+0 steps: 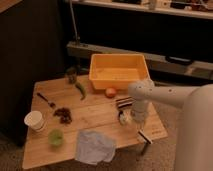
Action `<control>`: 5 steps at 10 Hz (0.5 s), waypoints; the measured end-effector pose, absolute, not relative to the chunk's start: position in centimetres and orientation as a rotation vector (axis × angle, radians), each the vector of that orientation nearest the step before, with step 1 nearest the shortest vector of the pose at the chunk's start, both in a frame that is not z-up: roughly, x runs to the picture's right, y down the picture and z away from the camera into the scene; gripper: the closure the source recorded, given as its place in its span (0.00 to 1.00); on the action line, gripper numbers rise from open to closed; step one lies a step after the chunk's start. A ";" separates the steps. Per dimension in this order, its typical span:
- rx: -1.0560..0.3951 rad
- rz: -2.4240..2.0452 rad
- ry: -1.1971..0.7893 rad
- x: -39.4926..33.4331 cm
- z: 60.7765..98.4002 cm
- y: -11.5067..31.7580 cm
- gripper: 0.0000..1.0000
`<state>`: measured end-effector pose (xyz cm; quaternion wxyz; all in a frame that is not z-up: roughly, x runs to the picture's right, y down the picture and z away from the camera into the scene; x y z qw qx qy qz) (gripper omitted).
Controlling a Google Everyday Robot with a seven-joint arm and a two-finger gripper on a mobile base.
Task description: Wipe table surface with brush
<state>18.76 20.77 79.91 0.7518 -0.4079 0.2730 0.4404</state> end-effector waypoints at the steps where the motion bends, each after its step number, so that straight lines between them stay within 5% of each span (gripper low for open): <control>1: -0.886 0.962 0.595 18.1 80.2 20.2 1.00; 5: -0.889 0.927 0.583 10.4 82.5 16.6 1.00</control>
